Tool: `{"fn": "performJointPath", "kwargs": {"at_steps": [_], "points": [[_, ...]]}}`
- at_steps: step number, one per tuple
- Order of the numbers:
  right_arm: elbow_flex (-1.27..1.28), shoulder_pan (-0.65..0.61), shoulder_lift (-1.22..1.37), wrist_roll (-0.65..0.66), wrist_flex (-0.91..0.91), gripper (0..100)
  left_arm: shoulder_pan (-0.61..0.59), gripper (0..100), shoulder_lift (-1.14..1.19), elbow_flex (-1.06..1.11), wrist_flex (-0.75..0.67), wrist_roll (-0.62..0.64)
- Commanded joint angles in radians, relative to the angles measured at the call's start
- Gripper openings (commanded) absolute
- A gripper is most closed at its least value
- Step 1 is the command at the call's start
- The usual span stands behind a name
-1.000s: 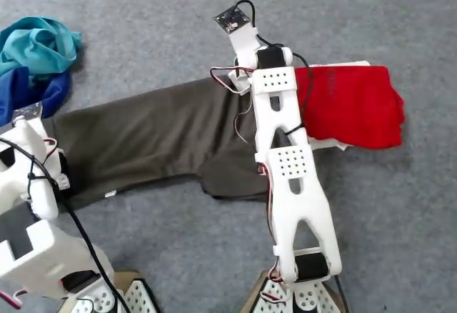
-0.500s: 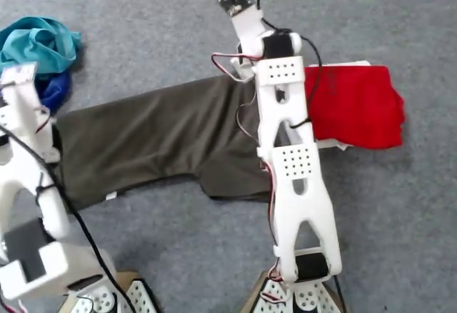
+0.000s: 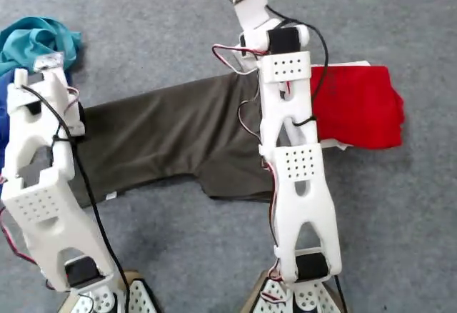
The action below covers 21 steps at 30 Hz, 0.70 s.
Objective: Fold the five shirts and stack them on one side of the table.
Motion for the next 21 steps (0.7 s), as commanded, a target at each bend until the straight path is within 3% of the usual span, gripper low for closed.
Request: {"fn": "performJointPath", "kwargs": {"at_steps": [1, 10, 21], "points": [[-0.007, 0.040, 0.058, -0.002, -0.041, 1.5, -0.027, 3, 0.129, -0.205, 0.054, 0.018], [-0.045, 0.117, 0.191, -0.003, -0.032, 1.5, -0.035, 3, 0.198, -0.297, 0.109, 0.064], [-0.038, 0.077, -0.134, -0.005, 0.158, 1.5, -0.039, 3, 0.198, -0.298, 0.121, 0.058]]}}
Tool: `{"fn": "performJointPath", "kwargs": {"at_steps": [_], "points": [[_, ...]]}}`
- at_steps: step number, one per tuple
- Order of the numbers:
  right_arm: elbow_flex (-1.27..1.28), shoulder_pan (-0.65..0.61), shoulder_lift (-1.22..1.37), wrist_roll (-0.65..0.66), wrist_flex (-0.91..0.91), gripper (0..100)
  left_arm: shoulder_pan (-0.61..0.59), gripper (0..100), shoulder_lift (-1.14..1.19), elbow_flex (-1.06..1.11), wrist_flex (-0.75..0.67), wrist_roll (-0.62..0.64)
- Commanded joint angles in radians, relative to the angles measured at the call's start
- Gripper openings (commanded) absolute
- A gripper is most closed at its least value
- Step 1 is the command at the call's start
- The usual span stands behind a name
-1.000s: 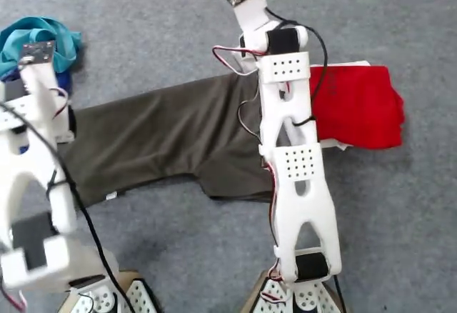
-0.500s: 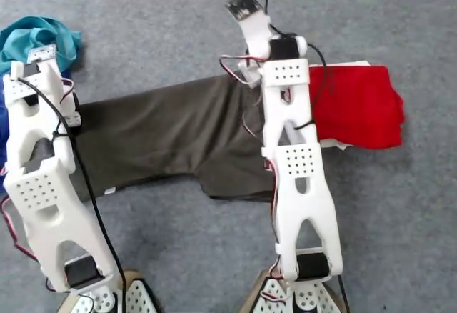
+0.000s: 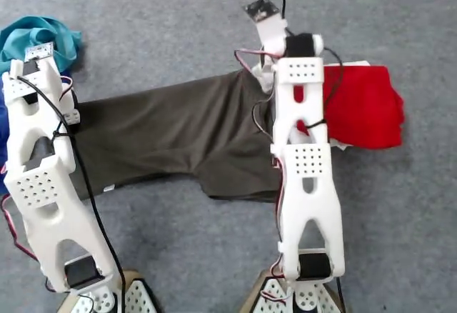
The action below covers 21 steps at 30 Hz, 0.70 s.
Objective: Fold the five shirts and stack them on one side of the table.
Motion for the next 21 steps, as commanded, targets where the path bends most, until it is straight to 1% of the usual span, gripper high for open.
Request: {"fn": "performJointPath", "kwargs": {"at_steps": [1, 3, 4, 8, 10, 12, 15, 18, 21], "points": [[-0.028, -0.029, -0.199, -0.020, 0.023, 1.5, -0.024, 3, 0.005, -0.038, 0.008, 0.003], [0.033, -0.052, -0.323, -0.086, 0.025, 1.5, -0.027, 3, 0.005, -0.038, 0.008, 0.002], [0.096, -0.066, -0.400, -0.098, 0.023, 1.7, -0.027, 3, 0.005, -0.038, 0.008, 0.002], [0.495, -0.112, -0.722, -0.041, 0.018, 1.8, -0.027, 3, 0.003, -0.038, 0.012, 0.002], [0.725, -0.123, -0.881, 0.032, 0.017, 1.8, -0.018, 3, -0.034, -0.056, 0.068, -0.023], [0.921, -0.138, -1.021, 0.133, 0.017, 1.8, -0.001, 3, -0.091, -0.064, 0.101, -0.051], [1.182, -0.157, -1.214, 0.293, 0.015, 1.8, 0.004, 3, -0.199, -0.073, 0.143, -0.055], [1.405, -0.181, -1.377, 0.385, 0.015, 1.9, -0.019, 3, -0.315, -0.045, 0.195, -0.055], [1.610, -0.216, -1.526, 0.476, 0.012, 4.5, -0.033, 3, -0.420, 0.021, 0.229, -0.109]]}}
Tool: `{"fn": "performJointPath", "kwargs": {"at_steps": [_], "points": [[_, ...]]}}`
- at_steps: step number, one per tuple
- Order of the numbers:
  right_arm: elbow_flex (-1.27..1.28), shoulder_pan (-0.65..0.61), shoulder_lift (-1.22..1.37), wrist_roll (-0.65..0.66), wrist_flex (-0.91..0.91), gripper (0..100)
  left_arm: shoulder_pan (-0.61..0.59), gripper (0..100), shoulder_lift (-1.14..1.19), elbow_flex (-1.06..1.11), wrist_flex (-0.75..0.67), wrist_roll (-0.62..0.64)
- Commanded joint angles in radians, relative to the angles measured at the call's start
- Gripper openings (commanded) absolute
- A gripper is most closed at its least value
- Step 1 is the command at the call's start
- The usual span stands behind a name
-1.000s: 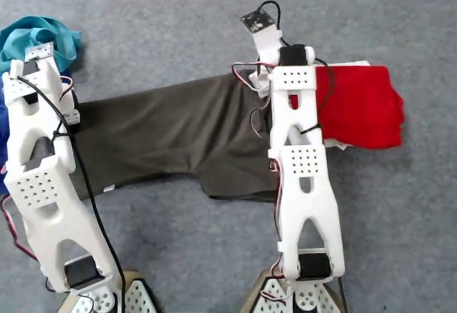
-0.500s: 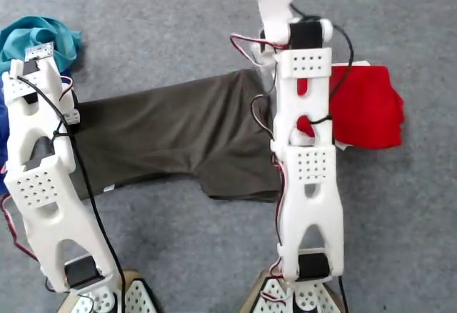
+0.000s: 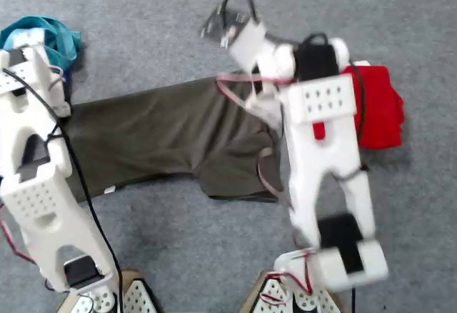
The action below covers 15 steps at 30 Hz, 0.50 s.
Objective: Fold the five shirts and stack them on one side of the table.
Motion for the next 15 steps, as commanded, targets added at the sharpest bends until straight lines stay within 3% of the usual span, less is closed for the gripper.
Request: {"fn": "performJointPath", "kwargs": {"at_steps": [1, 8, 15], "points": [[0.248, -0.052, -0.213, 0.098, -0.005, 7.0, -0.024, 3, -0.183, 0.061, 0.046, -0.071], [0.616, -0.216, -0.429, 0.133, -0.072, 19.4, -0.076, 3, -0.545, 0.444, 0.025, -0.091], [0.915, -0.319, -0.444, 0.132, -0.250, 22.4, -0.081, 3, -0.895, 1.059, -0.292, -0.091]]}}
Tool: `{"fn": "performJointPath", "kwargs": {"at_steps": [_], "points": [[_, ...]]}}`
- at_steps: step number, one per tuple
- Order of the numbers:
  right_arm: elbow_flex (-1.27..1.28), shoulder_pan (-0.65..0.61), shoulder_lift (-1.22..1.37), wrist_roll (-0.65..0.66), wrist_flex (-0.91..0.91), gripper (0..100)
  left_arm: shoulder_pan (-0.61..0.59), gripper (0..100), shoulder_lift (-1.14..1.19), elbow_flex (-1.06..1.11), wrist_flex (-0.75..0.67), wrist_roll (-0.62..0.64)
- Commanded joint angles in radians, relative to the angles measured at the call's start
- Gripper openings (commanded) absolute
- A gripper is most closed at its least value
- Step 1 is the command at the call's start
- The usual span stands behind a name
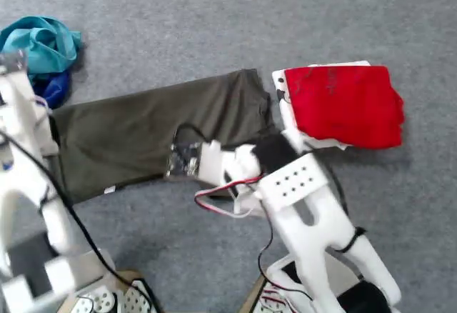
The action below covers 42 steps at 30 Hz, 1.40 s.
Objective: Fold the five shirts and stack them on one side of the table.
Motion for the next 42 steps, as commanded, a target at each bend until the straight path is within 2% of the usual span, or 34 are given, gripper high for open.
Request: {"fn": "performJointPath", "kwargs": {"at_steps": [1, 5, 9, 18, 42], "points": [[0.107, -0.034, -0.027, 0.006, -0.110, 22.4, -0.004, 3, -0.170, 0.317, -0.195, -0.009], [0.234, -0.035, -0.027, -0.026, -0.241, 22.5, -0.004, 3, -0.173, 0.499, -0.376, 0.000], [0.317, -0.035, -0.027, -0.028, -0.353, 22.6, -0.004, 3, -0.126, 0.553, -0.436, 0.086], [0.335, -0.034, -0.008, -0.028, -0.483, 22.4, -0.008, 3, 0.017, 0.550, -0.500, 0.189], [0.323, -0.031, 0.390, -0.028, -0.726, 22.3, -0.013, 3, 0.018, 0.556, -0.509, 0.180]]}}
